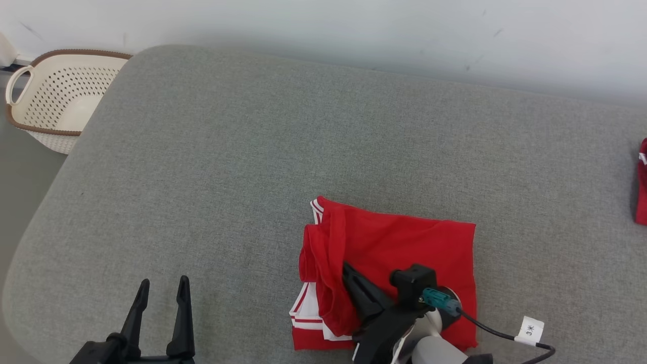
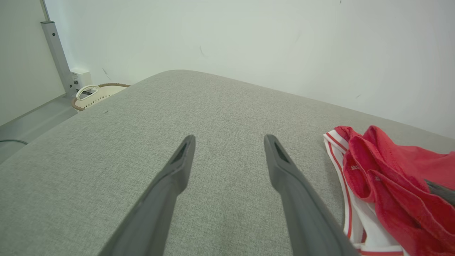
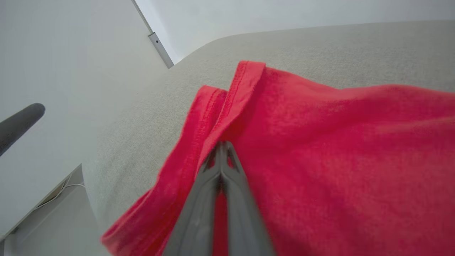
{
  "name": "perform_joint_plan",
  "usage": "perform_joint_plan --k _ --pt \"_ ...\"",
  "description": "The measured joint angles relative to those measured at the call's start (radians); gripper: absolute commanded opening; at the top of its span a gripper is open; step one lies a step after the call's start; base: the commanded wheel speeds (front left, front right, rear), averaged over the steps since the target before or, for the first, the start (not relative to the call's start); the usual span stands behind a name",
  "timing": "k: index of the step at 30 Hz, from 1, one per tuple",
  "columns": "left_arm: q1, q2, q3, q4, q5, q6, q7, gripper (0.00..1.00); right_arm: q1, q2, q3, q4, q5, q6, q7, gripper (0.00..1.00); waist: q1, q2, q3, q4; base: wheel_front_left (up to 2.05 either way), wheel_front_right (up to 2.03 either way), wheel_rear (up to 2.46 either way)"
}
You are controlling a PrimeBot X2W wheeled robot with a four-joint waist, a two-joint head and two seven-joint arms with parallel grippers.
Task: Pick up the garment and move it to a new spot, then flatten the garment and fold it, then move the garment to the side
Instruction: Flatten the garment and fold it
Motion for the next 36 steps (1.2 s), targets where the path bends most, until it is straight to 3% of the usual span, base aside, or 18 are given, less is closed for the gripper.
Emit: perform_joint_plan --k 4,10,22,23,24,25,36 --pt "-0.001 0.000 -0.001 -0.001 -0.001 0.002 0.000 1.00 0.001 0.001 0.076 -0.044 0.063 0.000 0.000 0.00 0.0000 0.0000 -0.001 -0.003 0.00 0.00 0.00" --pt "-0.001 0.000 -0.002 0.001 -0.002 0.004 0.000 1.00 -0.002 0.003 0.163 -0.012 0.119 0.000 0.000 0.00 0.0000 0.0000 -0.006 -0.003 0.00 0.00 0.00" --pt "-0.001 0.000 0.003 -0.001 -0.003 0.004 0.000 1.00 -0.032 0.001 0.177 0.000 0.179 0.000 0.000 0.00 0.0000 0.0000 -0.012 -0.008 0.00 0.00 0.00" --pt "0.000 0.000 0.004 -0.002 -0.003 0.004 0.000 1.00 -0.032 -0.002 0.157 -0.007 0.179 0.000 0.000 0.42 0.0000 0.0000 -0.012 -0.009 0.00 0.00 0.00" --pt "0.000 0.000 0.005 -0.004 -0.003 0.005 0.000 1.00 -0.033 -0.007 0.135 -0.017 0.174 0.000 0.000 0.63 0.0000 0.0000 -0.013 -0.011 0.00 0.00 0.00" --pt "0.000 0.000 0.007 -0.007 -0.003 0.005 0.000 1.00 -0.032 -0.013 0.109 -0.030 0.164 0.000 0.000 1.00 0.0000 0.0000 -0.014 -0.013 0.00 0.00 0.00" --pt "0.024 0.000 0.024 -0.026 0.002 0.010 0.000 1.00 0.041 -0.092 -0.157 -0.149 0.039 0.000 0.000 1.00 -0.0001 0.0000 -0.038 -0.046 0.00 0.00 0.00"
